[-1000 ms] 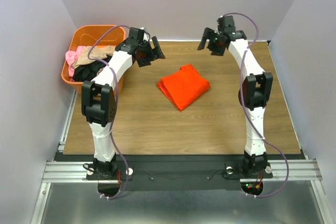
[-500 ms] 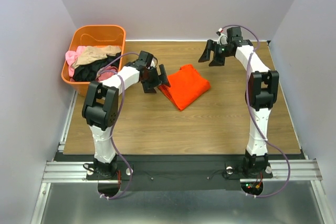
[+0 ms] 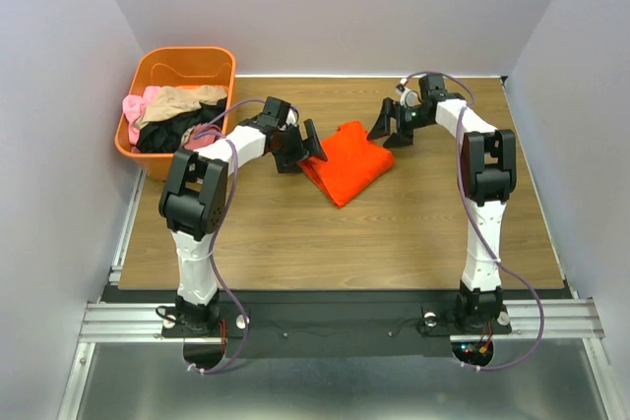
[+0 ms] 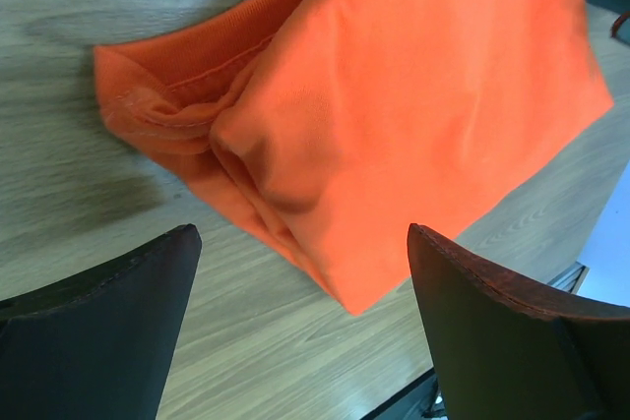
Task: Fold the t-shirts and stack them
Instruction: Neatly place the folded tshirt to the corner
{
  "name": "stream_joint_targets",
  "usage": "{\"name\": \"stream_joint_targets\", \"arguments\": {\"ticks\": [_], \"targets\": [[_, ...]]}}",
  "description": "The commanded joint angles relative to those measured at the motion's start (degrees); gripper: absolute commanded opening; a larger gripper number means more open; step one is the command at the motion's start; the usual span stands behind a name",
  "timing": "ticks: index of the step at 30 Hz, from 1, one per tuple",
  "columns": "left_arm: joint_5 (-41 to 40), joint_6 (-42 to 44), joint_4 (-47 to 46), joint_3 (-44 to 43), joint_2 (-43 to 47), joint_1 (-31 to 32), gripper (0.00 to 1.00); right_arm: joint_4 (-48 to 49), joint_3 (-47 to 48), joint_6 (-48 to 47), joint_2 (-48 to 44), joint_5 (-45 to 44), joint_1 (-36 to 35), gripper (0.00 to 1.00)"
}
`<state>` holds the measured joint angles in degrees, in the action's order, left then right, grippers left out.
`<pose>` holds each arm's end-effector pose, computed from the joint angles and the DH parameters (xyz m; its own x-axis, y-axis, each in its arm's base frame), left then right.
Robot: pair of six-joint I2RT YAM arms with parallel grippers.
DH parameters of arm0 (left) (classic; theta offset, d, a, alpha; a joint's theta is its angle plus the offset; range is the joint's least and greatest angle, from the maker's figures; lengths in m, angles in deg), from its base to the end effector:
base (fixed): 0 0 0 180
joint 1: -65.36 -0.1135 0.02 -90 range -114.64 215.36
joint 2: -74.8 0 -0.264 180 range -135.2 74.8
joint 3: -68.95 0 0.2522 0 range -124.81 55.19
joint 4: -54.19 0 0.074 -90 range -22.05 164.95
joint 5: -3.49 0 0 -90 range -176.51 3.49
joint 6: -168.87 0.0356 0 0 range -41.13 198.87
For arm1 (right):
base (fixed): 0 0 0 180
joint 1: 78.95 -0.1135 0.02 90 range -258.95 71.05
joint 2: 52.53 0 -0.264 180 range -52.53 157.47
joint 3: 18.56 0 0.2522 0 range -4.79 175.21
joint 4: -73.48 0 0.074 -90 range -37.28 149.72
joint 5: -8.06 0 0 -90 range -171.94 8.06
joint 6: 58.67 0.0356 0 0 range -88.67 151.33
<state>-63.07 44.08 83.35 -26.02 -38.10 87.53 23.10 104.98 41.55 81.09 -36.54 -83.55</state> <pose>0.3978 -0.1774 0.2009 -0.8977 -0.1995 -0.3929 0.1033 0.7715 -0.6277 0.4956 0.0653 0.1743 -0.9255 0.0505 -0.3753 -0.2459 0.6735 0.6971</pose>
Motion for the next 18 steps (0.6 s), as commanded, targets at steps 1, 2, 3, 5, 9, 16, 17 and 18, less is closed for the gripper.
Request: {"name": "stream_joint_targets", "arguments": {"ticks": [1, 2, 3, 5, 9, 16, 17, 18], "targets": [[1.52, 0.33, -1.60, 0.26, -1.61, 1.03, 0.98, 2.69, -2.02, -2.04, -0.12, 3.55, -0.32, 0.88], [1.52, 0.33, -1.51, 0.18, -1.97, 1.12, 0.99, 2.78, -2.54, -2.22, -0.20, 3.37, -0.41, 0.88], [1.52, 0.42, -1.51, 0.09, -2.41, 1.20, 0.99, 2.96, -3.77, -2.39, -0.29, 3.37, -0.67, 0.88], [1.26, 0.42, -1.42, -0.35, -3.37, 1.56, 0.98, 3.13, -5.00, -2.83, -0.64, 3.28, -1.29, 0.88], [1.34, 0.51, -1.42, -0.79, -4.87, 2.00, 0.98, 3.40, -7.64, -3.62, -1.26, 2.84, -3.74, 0.88], [1.96, 0.25, -2.65, -1.50, -6.89, 2.79, 0.99, 3.57, -9.49, -4.15, -0.64, 1.35, -8.84, 0.88], [2.13, 0.24, -2.83, -1.50, -6.98, 2.96, 0.99, 3.57, -9.58, -4.15, -0.56, 0.92, -9.19, 0.87], [2.13, 0.16, -2.92, -1.58, -6.98, 2.96, 0.99, 3.57, -9.49, -4.15, -0.47, 0.48, -9.55, 0.87]]}}
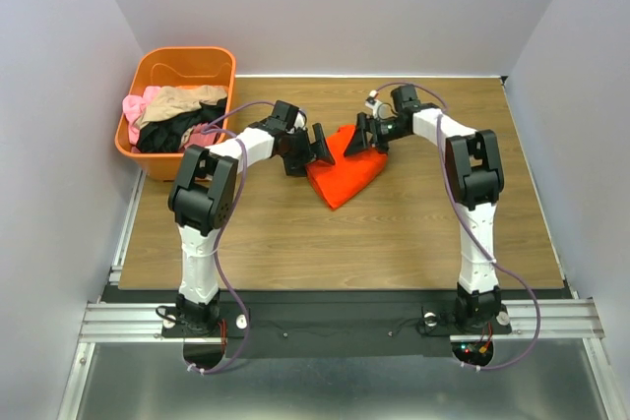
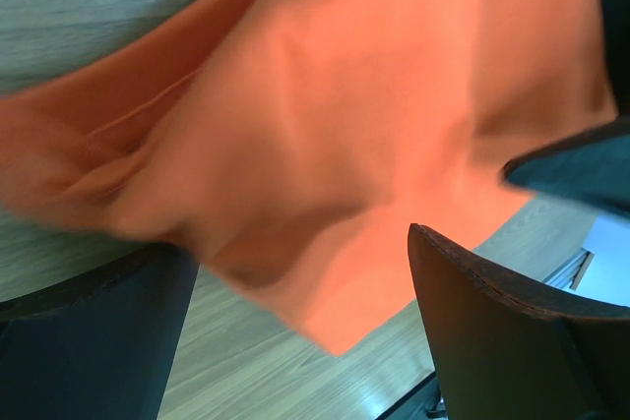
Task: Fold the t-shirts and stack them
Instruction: Neatly place the folded tshirt to the corner
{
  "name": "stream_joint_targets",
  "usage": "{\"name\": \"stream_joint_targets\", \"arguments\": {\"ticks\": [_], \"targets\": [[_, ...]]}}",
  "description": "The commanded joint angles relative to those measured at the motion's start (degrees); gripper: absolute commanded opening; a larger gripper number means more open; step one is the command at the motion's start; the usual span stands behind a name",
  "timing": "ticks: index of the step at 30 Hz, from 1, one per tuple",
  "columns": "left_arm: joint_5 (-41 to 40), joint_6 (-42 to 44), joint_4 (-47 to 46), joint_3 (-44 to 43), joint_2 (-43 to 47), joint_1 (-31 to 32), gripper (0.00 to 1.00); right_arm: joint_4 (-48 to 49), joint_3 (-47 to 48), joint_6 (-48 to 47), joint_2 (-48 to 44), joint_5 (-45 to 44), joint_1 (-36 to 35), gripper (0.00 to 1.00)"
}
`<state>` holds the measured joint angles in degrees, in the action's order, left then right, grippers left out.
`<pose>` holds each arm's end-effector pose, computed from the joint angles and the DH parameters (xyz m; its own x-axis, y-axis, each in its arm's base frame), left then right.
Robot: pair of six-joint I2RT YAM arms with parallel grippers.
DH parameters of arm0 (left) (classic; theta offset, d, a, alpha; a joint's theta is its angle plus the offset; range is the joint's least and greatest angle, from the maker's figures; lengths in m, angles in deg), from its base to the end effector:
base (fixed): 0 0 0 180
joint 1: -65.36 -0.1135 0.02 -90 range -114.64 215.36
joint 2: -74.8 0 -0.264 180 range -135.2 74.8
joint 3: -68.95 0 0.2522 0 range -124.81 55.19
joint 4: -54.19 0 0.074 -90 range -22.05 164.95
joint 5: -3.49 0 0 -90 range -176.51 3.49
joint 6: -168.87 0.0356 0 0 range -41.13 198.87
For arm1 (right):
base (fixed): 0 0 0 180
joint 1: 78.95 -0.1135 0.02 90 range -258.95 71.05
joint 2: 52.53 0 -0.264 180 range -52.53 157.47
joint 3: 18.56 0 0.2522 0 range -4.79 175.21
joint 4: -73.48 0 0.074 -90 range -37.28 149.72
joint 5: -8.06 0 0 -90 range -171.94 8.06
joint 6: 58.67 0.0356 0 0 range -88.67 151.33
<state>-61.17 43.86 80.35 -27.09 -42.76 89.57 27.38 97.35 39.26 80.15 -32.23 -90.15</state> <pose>0.4026 -0.1977 0.1765 -0.9158 -0.1568 -0.3699 0.1319 0.7523 -0.6455 0.4702 0.1208 0.1485 -0.9291 -0.0930 -0.3580 -0.3419 0.5852 0.7353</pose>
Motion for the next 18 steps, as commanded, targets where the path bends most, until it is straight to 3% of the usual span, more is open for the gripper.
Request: {"name": "stream_joint_targets", "arguments": {"ticks": [1, 4, 5, 7, 9, 10, 13, 18], "targets": [[0.32, 0.37, -0.01, -0.51, -2.33, 1.10, 0.98, -0.71, -1.95, -1.86, 0.56, -4.01, -3.12, 0.87], [0.67, 0.20, -0.62, -0.25, -2.50, 1.28, 0.98, -0.71, -1.78, -1.42, 1.00, -4.71, -3.74, 0.77], [0.93, 0.03, -0.97, -0.25, -2.50, 1.37, 0.98, -0.71, -1.78, -1.33, 1.17, -5.76, -4.00, 0.64], [1.02, -0.15, -1.42, -0.25, -2.50, 1.46, 0.98, -0.80, -1.60, -0.72, 1.53, -7.08, -4.27, 0.54], [1.29, -0.33, -1.59, -0.34, -2.24, 1.46, 0.98, -0.88, -1.52, -0.28, 1.79, -9.80, -4.27, 0.38], [1.37, -0.24, -1.68, -0.68, -1.80, 1.46, 0.99, -0.89, -1.43, 0.07, 1.79, -12.33, -4.27, 0.24], [1.20, -0.24, -1.16, -1.30, -1.01, 1.46, 0.98, -0.97, -0.81, 0.25, 1.27, -16.83, -4.18, 0.04], [0.06, 0.90, 0.69, -2.62, 1.80, 1.37, 0.98, -1.41, 0.77, -0.27, -0.14, -26.24, -1.55, 0.00]]}}
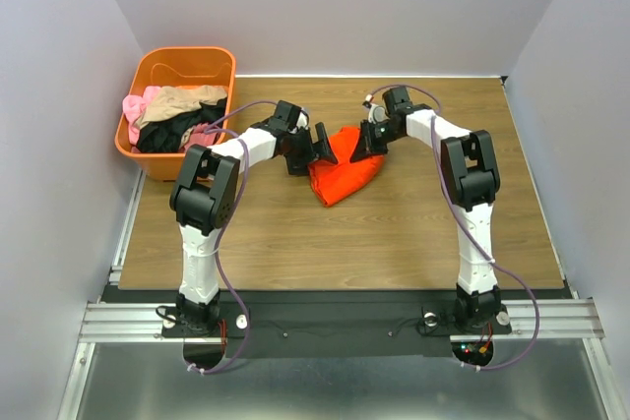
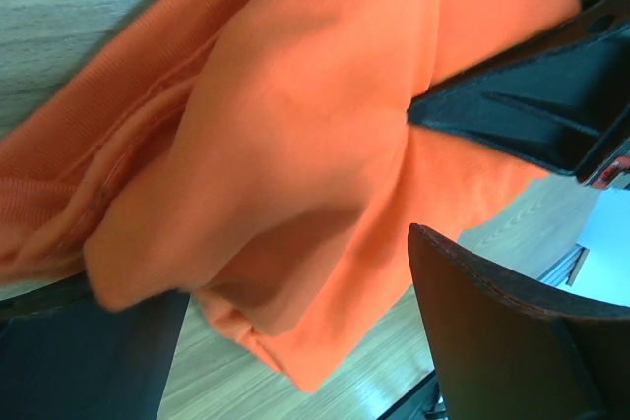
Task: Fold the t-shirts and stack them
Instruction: Neatly place the folded tshirt to the corner
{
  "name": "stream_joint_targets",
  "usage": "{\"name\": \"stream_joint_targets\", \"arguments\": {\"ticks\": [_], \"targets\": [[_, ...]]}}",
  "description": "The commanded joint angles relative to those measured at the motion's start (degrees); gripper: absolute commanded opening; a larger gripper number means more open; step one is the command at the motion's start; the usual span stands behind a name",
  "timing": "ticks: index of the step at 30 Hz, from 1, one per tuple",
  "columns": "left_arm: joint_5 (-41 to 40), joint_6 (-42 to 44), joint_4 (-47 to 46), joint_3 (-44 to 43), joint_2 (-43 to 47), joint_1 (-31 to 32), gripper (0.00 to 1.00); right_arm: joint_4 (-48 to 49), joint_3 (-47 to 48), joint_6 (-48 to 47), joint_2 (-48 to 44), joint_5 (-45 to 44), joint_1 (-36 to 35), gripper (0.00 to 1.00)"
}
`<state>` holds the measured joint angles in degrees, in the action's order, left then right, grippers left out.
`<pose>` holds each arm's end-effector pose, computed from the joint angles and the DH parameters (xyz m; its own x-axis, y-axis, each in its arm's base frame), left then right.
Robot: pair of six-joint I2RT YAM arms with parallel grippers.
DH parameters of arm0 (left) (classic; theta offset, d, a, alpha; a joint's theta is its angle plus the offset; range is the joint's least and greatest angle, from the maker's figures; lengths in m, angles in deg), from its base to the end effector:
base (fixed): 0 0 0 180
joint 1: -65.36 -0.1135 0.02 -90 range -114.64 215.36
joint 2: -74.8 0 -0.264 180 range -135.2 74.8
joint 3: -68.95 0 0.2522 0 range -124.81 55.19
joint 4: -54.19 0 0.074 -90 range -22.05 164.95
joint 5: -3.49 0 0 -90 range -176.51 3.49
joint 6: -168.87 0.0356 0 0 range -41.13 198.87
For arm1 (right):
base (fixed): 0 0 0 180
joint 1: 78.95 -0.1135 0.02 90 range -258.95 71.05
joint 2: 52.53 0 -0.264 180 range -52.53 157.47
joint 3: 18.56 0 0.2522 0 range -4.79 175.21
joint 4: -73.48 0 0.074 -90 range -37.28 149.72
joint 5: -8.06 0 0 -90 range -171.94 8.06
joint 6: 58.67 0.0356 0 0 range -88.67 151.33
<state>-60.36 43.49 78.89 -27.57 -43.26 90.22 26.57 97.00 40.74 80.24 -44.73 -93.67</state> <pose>0.4036 -0.2043 0.1773 -0.9129 -0.1498 -0.3796 0.1538 0.7354 -0.6600 0.4635 0.1440 0.1406 -0.9333 -0.1106 -0.3417 -0.3092 0.7311 0.6081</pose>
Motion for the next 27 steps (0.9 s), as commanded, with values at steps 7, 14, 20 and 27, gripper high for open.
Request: {"name": "stream_joint_targets", "arguments": {"ticks": [7, 14, 20, 27], "targets": [[-1.45, 2.42, 4.26, -0.56, 6.53, 0.27, 0.99, -2.89, 4.28, -6.15, -2.43, -21.83, 9.27, 0.00], [-2.42, 2.68, 5.76, 2.43, 9.86, 0.10, 0.98, -4.03, 9.37, -8.97, -1.55, -28.67, 17.61, 0.00], [-3.83, 3.29, 8.30, 4.18, 12.06, 0.01, 0.98, -5.79, 14.91, -13.18, 0.73, -33.68, 23.76, 0.00], [-4.44, 3.38, 10.77, 4.80, 13.03, 0.01, 0.98, -5.97, 19.57, -15.56, 3.10, -36.86, 27.99, 0.00]]}}
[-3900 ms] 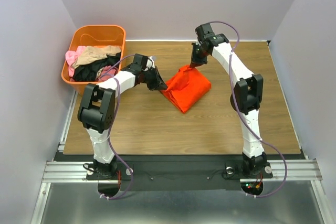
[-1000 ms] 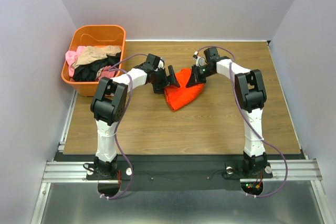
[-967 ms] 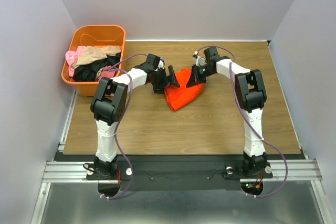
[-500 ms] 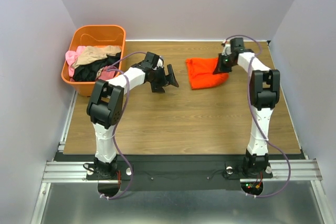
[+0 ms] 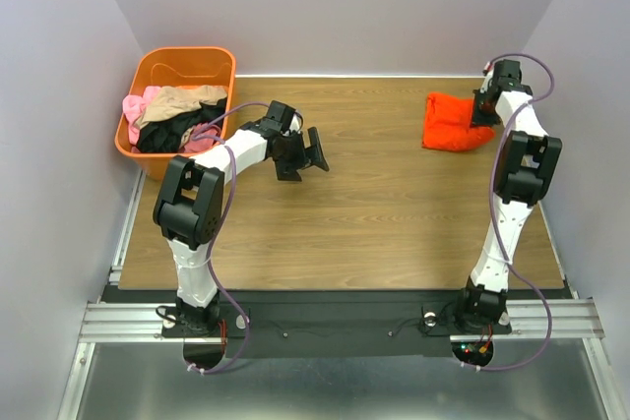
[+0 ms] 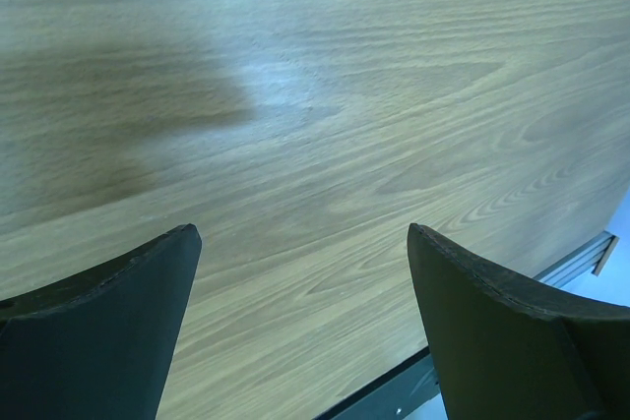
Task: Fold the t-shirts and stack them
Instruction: Neatly place the folded tshirt to the corner
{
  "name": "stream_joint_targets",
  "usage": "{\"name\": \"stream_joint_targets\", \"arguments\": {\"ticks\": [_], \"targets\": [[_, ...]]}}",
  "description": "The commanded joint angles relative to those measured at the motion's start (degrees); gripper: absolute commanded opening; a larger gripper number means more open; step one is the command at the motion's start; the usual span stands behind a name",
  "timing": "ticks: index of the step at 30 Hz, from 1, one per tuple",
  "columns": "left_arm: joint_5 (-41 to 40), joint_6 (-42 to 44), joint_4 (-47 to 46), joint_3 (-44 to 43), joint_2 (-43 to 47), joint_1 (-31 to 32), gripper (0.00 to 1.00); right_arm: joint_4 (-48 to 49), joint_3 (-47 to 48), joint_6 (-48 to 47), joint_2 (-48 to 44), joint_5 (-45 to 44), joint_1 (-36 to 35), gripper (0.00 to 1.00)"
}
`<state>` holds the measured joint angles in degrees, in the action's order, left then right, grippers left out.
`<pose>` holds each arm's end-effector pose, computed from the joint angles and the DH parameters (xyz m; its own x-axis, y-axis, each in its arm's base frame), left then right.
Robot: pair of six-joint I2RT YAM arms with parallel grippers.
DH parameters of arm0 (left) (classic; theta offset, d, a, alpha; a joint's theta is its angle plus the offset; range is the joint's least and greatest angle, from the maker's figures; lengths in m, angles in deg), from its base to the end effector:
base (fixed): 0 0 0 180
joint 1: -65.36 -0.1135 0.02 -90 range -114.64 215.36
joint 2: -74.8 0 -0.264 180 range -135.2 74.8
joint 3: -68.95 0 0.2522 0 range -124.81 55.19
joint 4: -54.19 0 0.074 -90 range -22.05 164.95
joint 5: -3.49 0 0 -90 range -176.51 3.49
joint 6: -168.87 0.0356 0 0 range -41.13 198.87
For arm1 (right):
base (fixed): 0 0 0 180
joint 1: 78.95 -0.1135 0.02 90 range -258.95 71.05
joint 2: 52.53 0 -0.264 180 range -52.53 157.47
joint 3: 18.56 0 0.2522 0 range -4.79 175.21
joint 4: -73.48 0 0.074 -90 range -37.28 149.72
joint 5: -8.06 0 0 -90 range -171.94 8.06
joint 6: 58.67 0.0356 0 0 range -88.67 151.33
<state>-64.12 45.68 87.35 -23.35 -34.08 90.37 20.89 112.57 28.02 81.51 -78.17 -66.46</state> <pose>0.3715 -0.1883 0.2097 -0.9149 -0.1317 -0.3817 0.1352 0.7907 -0.5970 0.5057 -0.1096 0.2002 -0.8136 0.1212 -0.5686 0.1327 0.9909 0.0214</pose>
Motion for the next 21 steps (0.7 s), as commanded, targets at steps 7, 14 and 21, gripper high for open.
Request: {"name": "stream_joint_targets", "arguments": {"ticks": [7, 14, 21], "targets": [[-0.68, 0.67, 3.63, -0.12, 3.59, -0.14, 0.98, -0.19, 10.17, -4.51, 5.79, -6.14, 1.57, 0.01], [-1.30, 0.50, 5.12, -0.47, 3.32, -0.06, 0.98, 0.24, 17.10, -4.25, 9.40, -7.89, 1.75, 0.01], [-1.56, -0.21, 4.86, 1.28, 4.38, -0.05, 0.99, 1.56, 17.55, -4.16, 10.19, -13.77, 2.10, 0.02]]}}
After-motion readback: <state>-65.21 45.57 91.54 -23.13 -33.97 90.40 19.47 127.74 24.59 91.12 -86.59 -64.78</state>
